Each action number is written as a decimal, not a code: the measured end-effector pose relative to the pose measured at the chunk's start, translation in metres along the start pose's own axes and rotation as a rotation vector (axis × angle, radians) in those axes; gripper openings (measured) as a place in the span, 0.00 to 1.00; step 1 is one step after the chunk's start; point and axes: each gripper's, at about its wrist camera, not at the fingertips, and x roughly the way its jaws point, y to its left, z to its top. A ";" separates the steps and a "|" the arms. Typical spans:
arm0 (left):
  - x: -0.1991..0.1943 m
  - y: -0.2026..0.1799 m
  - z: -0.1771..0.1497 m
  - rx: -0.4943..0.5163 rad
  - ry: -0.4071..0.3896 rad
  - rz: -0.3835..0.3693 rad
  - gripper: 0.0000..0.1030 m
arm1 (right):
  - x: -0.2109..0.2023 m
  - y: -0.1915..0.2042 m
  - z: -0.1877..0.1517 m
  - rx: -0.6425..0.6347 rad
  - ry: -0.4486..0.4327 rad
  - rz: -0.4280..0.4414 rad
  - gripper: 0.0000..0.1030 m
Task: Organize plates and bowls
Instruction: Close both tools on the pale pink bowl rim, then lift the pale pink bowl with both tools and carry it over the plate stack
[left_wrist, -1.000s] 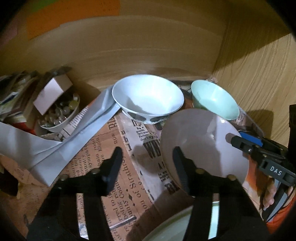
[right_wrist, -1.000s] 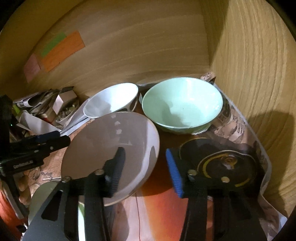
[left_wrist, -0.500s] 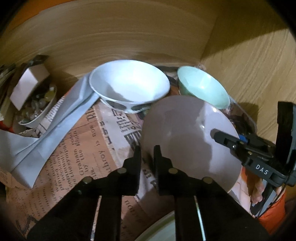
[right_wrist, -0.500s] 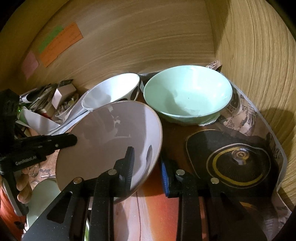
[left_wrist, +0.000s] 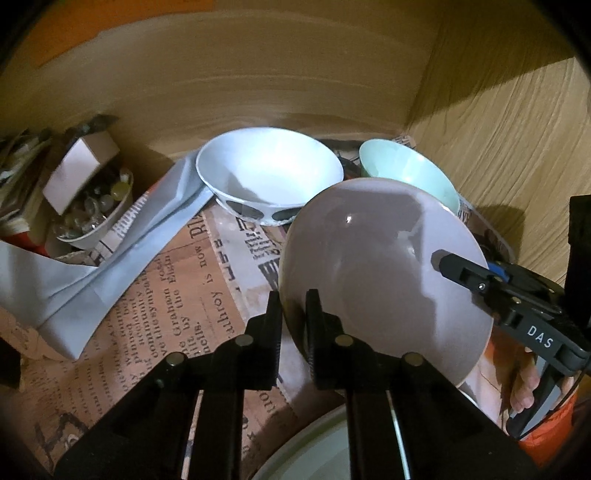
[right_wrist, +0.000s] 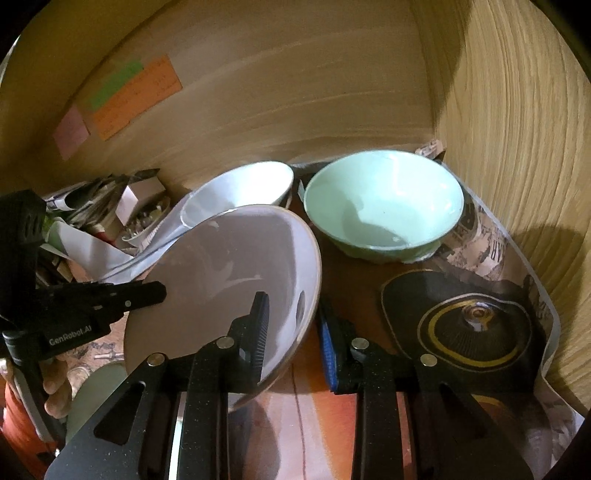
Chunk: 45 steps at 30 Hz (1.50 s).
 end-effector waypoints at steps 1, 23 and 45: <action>-0.004 0.000 0.000 -0.007 -0.008 0.002 0.11 | -0.002 0.002 0.001 -0.001 -0.005 0.001 0.23; -0.093 0.013 -0.046 -0.109 -0.212 0.052 0.11 | -0.050 0.070 0.001 -0.104 -0.102 0.091 0.23; -0.209 0.058 -0.133 -0.177 -0.338 0.186 0.11 | -0.062 0.154 -0.037 -0.221 -0.067 0.230 0.23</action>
